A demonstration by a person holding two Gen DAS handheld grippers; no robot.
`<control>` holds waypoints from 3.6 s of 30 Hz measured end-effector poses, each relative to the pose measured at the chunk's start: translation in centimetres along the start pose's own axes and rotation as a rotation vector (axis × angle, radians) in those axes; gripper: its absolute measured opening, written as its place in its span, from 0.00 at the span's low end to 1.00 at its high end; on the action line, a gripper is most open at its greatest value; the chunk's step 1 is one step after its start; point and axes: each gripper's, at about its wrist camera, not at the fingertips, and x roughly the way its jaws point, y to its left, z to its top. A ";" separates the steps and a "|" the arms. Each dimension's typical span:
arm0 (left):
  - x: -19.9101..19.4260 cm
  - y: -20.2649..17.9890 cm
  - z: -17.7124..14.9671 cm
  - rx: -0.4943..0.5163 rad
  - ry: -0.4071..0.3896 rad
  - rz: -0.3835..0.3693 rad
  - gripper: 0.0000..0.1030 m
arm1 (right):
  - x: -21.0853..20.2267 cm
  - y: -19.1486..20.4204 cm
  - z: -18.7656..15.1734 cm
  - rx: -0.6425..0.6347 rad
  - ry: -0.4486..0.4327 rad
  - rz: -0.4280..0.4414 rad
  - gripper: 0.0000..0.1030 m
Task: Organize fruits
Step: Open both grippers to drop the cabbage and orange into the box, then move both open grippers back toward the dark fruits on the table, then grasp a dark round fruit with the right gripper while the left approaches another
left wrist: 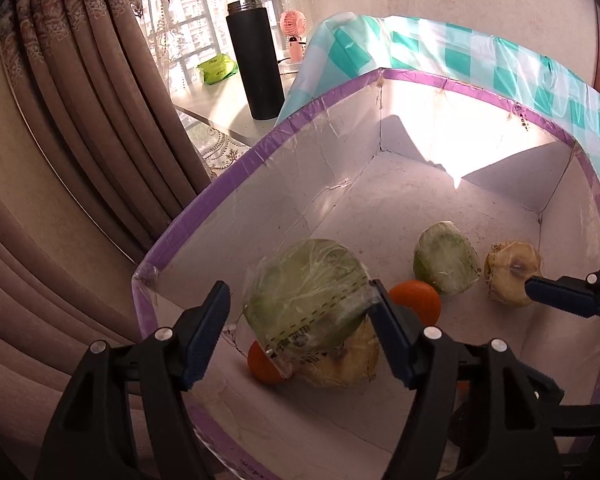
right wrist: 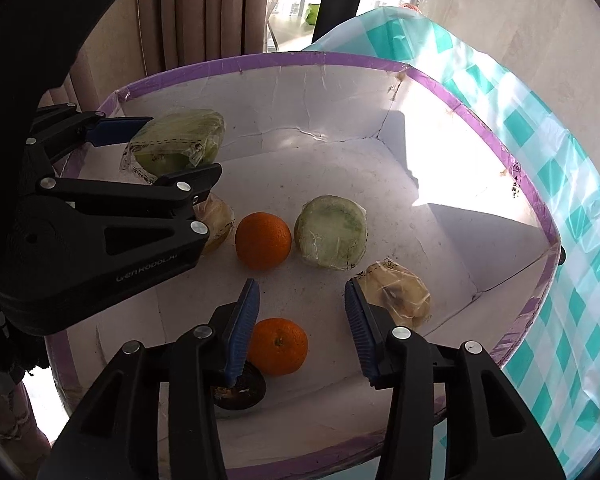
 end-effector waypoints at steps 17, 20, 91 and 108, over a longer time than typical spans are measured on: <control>-1.6 -1.1 0.2 0.044 -0.024 0.057 0.95 | -2.9 -2.0 -0.9 0.074 -0.109 0.036 0.65; -2.2 -1.7 0.4 0.061 -0.027 0.072 0.96 | -3.8 -2.8 -1.4 0.096 -0.140 0.035 0.73; 9.6 -34.4 11.5 -0.139 -0.106 -0.553 0.98 | 11.9 -44.9 -3.3 0.567 -0.167 -0.103 0.36; 16.7 -31.9 17.4 -0.389 0.042 -0.205 0.98 | 10.7 -48.9 -6.6 0.863 -0.338 0.102 0.36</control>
